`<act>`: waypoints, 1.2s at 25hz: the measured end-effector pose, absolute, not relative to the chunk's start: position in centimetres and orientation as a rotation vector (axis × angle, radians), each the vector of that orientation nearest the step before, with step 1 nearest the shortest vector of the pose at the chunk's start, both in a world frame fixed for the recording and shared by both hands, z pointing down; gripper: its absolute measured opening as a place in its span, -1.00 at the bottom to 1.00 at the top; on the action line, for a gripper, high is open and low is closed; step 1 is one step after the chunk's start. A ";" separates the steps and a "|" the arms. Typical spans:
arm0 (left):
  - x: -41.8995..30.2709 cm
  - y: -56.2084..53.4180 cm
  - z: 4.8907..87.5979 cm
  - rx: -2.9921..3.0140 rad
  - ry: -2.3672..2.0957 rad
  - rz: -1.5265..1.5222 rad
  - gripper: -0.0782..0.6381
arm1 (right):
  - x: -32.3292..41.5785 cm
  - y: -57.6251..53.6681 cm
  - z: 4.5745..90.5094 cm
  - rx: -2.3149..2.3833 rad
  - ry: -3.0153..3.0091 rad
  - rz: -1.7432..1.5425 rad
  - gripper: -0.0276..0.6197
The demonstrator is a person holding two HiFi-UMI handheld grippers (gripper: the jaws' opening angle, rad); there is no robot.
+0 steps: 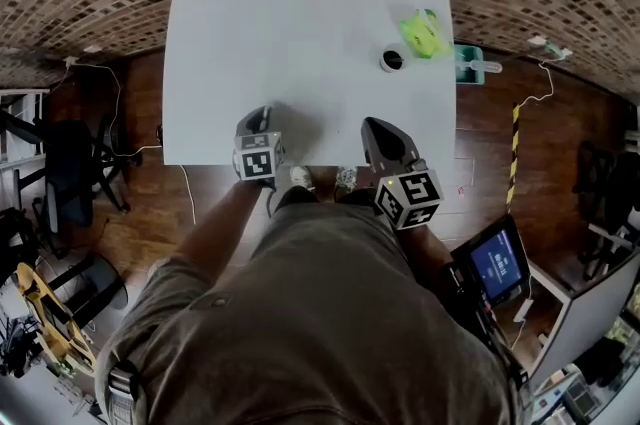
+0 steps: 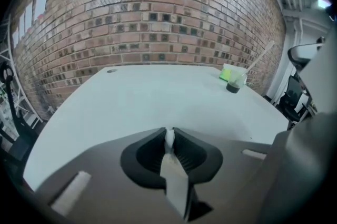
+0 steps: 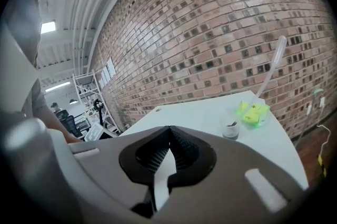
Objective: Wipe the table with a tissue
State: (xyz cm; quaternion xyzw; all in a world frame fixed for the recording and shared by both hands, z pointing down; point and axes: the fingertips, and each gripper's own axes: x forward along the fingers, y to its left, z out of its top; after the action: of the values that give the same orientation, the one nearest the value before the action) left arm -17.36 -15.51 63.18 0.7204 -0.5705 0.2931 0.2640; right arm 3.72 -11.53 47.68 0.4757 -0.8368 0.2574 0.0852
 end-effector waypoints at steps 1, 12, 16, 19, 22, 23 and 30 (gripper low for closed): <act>-17.1 -15.4 62.6 1.970 -1.537 0.772 -0.67 | 3.6 -11.4 47.4 1.423 -2.498 0.761 -0.88; -15.5 -13.3 50.2 2.164 -1.541 0.274 -0.67 | 0.6 -9.6 44.9 1.425 -2.577 0.746 -0.88; -15.5 -12.5 45.4 2.245 -1.551 0.148 -0.67 | -0.4 -9.5 43.6 1.422 -2.610 0.721 -0.88; -15.4 -11.8 42.8 2.298 -1.553 0.076 -0.67 | -1.0 -9.3 42.5 1.420 -2.635 0.698 -0.88; -15.1 -11.3 40.7 2.328 -1.558 0.012 -0.67 | -1.3 -8.9 41.3 1.417 -2.661 0.670 -0.88; -15.0 -11.0 40.1 2.338 -1.560 -0.006 -0.67 | -1.4 -8.7 40.9 1.416 -2.669 0.664 -0.88; -13.4 -9.5 37.9 2.460 -1.550 -0.049 -0.67 | -1.7 -7.8 39.8 1.400 -2.712 0.634 -0.88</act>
State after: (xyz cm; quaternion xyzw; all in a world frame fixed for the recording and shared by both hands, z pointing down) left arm -13.36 -9.51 37.87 0.8401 -0.5295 -0.0167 0.1166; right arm -1.67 -7.77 39.76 0.4490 -0.8700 0.2033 0.0123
